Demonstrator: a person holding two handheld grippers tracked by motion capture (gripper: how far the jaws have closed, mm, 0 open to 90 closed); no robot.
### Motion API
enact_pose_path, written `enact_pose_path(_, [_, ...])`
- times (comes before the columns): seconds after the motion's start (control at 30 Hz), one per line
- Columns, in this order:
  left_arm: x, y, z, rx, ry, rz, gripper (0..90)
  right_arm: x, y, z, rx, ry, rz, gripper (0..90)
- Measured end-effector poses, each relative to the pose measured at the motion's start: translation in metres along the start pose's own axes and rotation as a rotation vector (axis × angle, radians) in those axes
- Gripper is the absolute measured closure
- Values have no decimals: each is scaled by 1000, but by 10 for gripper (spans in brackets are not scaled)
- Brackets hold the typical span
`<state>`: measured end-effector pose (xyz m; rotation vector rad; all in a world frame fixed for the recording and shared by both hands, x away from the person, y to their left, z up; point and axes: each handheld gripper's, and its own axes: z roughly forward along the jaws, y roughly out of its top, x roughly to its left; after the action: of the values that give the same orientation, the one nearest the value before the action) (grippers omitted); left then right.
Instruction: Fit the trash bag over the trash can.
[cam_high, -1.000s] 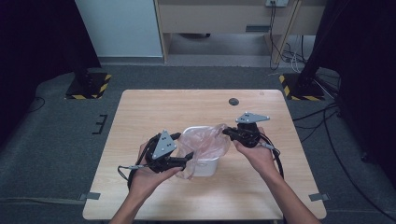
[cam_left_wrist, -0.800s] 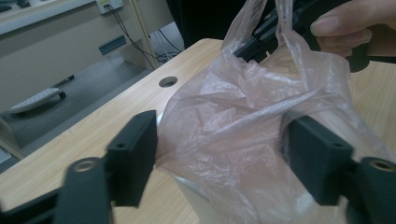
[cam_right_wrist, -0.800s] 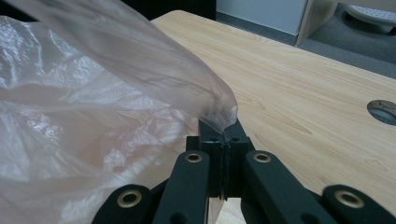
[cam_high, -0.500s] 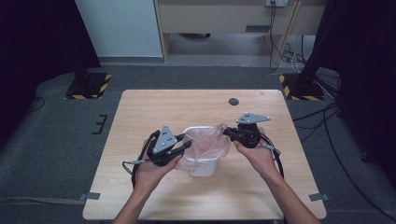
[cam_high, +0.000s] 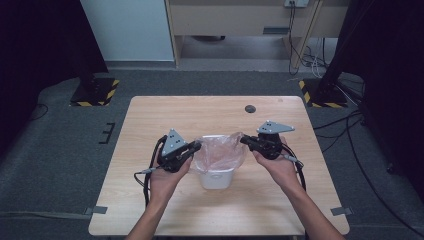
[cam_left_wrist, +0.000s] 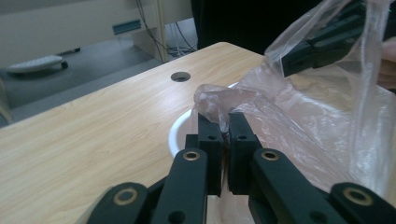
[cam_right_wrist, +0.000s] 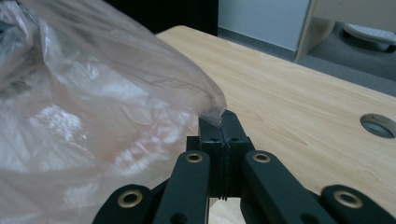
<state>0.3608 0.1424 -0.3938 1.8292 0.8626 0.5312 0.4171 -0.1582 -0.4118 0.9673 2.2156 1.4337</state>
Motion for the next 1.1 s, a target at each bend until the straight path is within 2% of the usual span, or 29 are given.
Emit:
enact_pose_path(0.17, [10,-6,0,5,19,-65,888,-6,-6,1,27,-30,14,900])
enact_pose_path(0.3, [13,-10,-1,13,22,-57,874,-10,-7,0,26,-30,35,900])
enact_pose_path(0.4, [13,-11,-2,8,38,-31,786,-9,-6,1,23,-25,37,900])
enact_pose_path(0.53, [12,-12,-5,-6,60,12,585,-6,-4,3,24,-20,33,900])
enact_pose_path(0.57, [11,-12,-6,-9,66,28,541,-6,-4,3,25,-19,34,900])
enact_pose_path(0.6, [12,-12,-6,-30,61,71,499,-5,-4,4,24,-19,32,900])
enact_pose_path(0.77, [12,-11,-9,-52,100,132,324,-3,-3,6,33,-16,38,900])
enact_pose_path(0.9, [10,-7,-8,-84,97,147,270,0,-2,7,37,-11,33,900])
enact_pose_path(1.0, [7,-5,-6,-102,87,153,265,1,-1,8,38,-9,28,900])
enact_pose_path(1.07, [6,-4,-5,-117,77,155,320,1,-1,8,38,-8,22,900])
enact_pose_path(1.1, [5,-3,-5,-128,67,150,384,1,-1,8,38,-8,21,900])
